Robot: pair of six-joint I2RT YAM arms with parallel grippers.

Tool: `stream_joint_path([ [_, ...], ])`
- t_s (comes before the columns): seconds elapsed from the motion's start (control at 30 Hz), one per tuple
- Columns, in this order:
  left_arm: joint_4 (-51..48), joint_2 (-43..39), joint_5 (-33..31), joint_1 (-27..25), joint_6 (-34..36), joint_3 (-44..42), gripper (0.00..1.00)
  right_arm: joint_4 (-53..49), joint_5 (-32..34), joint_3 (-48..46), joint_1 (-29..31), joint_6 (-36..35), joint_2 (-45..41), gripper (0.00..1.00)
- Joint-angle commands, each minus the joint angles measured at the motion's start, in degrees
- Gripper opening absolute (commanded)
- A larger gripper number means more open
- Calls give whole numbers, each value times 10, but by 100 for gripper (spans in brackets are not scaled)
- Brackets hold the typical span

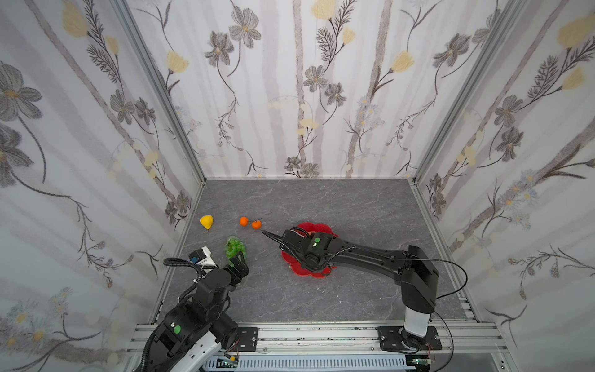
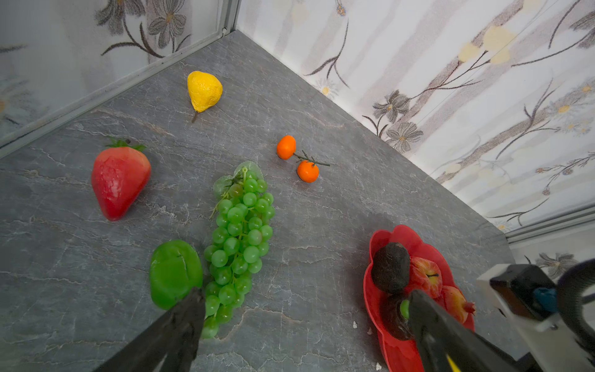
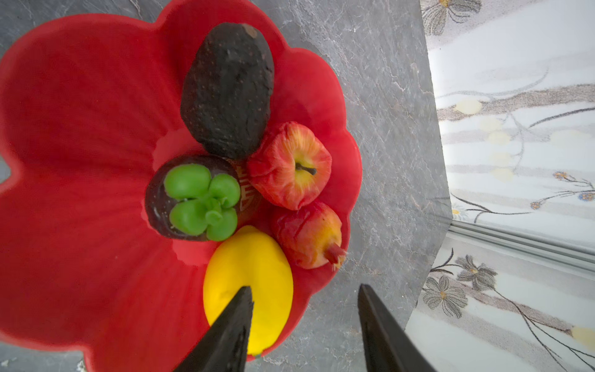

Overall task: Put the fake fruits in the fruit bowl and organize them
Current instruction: 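Open the right gripper to release the mangosteen and lift away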

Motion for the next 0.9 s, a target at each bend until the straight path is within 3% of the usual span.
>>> stream_joint_path([
  [0.0,-6,28,-6,1,39,22,100,16,1,-25,-4,24,-45,57],
  [0.4,-44,112,-51,31,74,61,99,200,34,-219,-59,87,-317,63],
  [0.57,-15,174,-12,122,90,73,99,315,7,-332,-79,126,-436,71],
  [0.73,87,258,165,281,100,76,100,447,-25,-484,-96,187,-563,86],
  [0.87,92,347,193,358,141,123,100,515,-44,-588,-117,216,-648,91],
])
